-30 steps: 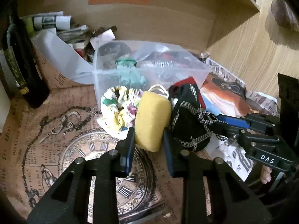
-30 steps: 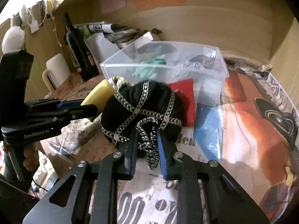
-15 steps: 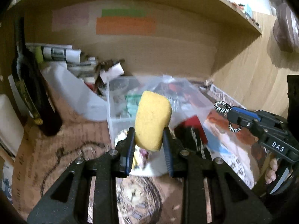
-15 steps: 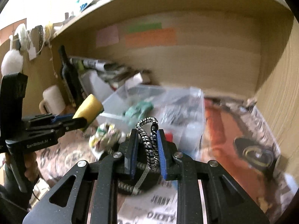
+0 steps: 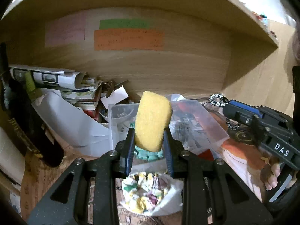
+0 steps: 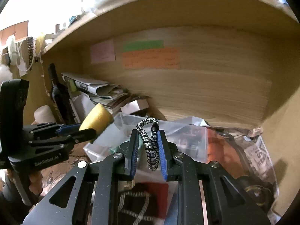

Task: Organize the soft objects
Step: 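Lower the sponge into the clear box with the left tool while the right tool drops the cord in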

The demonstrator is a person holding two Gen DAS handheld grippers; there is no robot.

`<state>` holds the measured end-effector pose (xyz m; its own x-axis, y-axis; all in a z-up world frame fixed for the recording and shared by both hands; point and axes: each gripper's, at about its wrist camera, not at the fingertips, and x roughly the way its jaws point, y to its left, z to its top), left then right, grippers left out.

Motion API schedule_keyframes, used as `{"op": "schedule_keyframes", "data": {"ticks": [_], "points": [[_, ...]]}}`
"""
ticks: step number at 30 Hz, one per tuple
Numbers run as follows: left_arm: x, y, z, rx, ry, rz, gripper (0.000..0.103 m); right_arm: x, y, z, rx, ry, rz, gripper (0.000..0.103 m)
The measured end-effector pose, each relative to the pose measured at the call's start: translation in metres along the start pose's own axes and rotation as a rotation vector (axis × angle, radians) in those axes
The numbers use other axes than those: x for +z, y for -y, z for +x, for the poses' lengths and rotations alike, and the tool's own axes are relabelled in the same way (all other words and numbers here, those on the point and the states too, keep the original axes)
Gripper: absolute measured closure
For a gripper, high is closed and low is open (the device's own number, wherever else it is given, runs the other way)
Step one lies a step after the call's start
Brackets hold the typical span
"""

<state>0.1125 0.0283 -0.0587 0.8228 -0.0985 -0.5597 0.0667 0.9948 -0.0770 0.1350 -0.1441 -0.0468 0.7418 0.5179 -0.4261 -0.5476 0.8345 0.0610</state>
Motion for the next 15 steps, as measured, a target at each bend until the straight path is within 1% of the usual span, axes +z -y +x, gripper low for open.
{"op": "schedule_keyframes", "data": {"ticks": [4,10,15], "points": [[0.007,-0.003,0.023,0.004,-0.049,0.002,0.075,0.003,0.002,0.028,0.006,-0.054,-0.005,0.084],[0.009,-0.004,0.058,0.015,-0.133,0.026,0.075,-0.005,0.009,0.075,0.008,-0.176,-0.005,0.084],[0.008,-0.007,0.087,0.022,-0.205,0.038,0.075,-0.013,0.015,0.102,0.005,-0.269,-0.005,0.084]]}}
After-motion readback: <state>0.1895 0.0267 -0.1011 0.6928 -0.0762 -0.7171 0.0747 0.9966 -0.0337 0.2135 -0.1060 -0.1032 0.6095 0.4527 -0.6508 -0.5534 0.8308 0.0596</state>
